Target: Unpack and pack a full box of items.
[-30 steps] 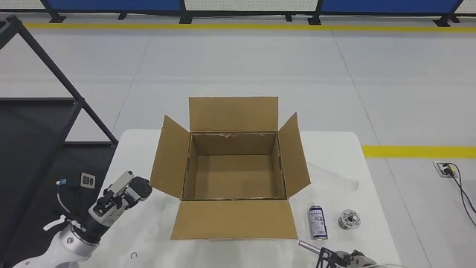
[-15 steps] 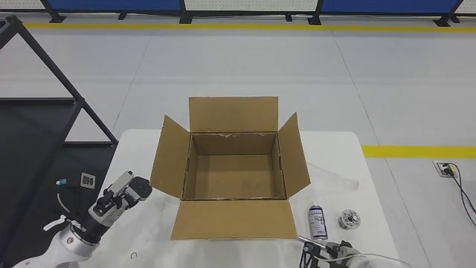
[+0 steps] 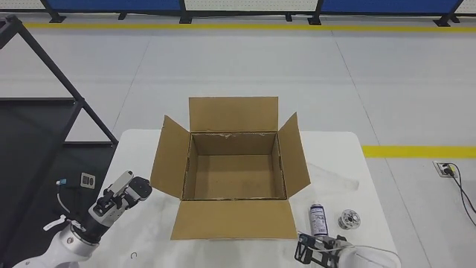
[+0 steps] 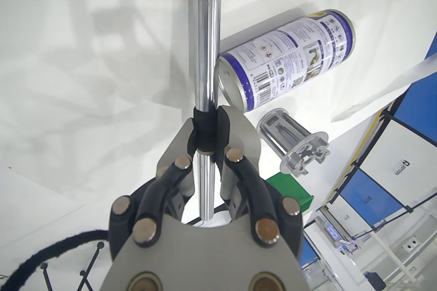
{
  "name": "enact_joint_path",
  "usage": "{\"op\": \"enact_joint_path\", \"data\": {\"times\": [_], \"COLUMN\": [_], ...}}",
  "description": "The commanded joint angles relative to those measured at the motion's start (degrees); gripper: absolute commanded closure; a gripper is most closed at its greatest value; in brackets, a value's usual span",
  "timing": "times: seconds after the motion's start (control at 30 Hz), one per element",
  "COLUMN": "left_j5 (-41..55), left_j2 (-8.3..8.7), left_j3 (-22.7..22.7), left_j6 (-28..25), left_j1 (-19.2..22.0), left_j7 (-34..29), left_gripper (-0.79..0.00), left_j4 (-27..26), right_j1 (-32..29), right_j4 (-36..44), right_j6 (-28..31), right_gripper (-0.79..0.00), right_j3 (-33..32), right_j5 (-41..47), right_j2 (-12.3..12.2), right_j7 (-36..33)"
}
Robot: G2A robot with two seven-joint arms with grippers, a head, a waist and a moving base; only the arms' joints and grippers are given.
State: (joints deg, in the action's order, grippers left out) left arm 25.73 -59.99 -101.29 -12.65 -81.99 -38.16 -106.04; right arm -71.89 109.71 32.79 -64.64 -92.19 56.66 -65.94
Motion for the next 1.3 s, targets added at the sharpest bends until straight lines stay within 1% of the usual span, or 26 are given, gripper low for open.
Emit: {"op": "enact_joint_path", "data": {"times": [0.0, 0.27, 0.6, 0.63, 0.67, 0.77, 0.8, 0.9, 1.07, 1.27], "left_j5": [0.00, 0.00, 0.00, 0.00, 0.00, 0.00, 0.00, 0.00, 0.00, 0.00], "left_j2": [0.00, 0.00, 0.00, 0.00, 0.00, 0.00, 0.00, 0.00, 0.00, 0.00], "left_j3": [0.00, 0.00, 0.00, 0.00, 0.00, 0.00, 0.00, 0.00, 0.00, 0.00], "left_j6": [0.00, 0.00, 0.00, 0.00, 0.00, 0.00, 0.00, 0.00, 0.00, 0.00], "left_j1": [0.00, 0.00, 0.00, 0.00, 0.00, 0.00, 0.00, 0.00, 0.00, 0.00], "left_j7": [0.00, 0.00, 0.00, 0.00, 0.00, 0.00, 0.00, 0.00, 0.00, 0.00], "left_gripper": [-0.785, -0.785, -0.785, -0.785, -0.785, -0.785, -0.785, -0.785, -0.785, -0.785], "left_j4": [0.00, 0.00, 0.00, 0.00, 0.00, 0.00, 0.00, 0.00, 0.00, 0.00], "right_j1": [0.84, 2.32, 2.71, 2.75, 2.76, 2.76, 2.73, 2.53, 1.68, -2.25], "right_j4": [-1.31, -4.00, -5.19, -5.21, -5.25, -5.24, -5.23, -5.05, -4.07, 0.12], "right_j6": [-0.41, 0.10, 0.54, 0.57, 0.52, 0.58, 0.61, 0.62, 0.51, 0.47], "right_gripper": [0.000, 0.000, 0.000, -0.028, -0.102, -0.203, -0.222, -0.246, -0.252, -0.259], "right_j3": [0.12, -0.39, -0.72, -0.73, -0.76, -0.82, -0.85, -1.01, -1.75, -4.49], "right_j5": [0.86, 2.19, 2.31, 2.35, 2.49, 2.54, 2.53, 2.48, 2.20, 1.10], "right_j2": [0.21, 0.53, 0.75, 0.78, 0.81, 0.87, 0.89, 0.91, 0.85, 0.29], "right_j7": [0.53, 3.15, 3.61, 3.56, 3.53, 3.41, 3.39, 3.18, 3.26, 4.49]}}
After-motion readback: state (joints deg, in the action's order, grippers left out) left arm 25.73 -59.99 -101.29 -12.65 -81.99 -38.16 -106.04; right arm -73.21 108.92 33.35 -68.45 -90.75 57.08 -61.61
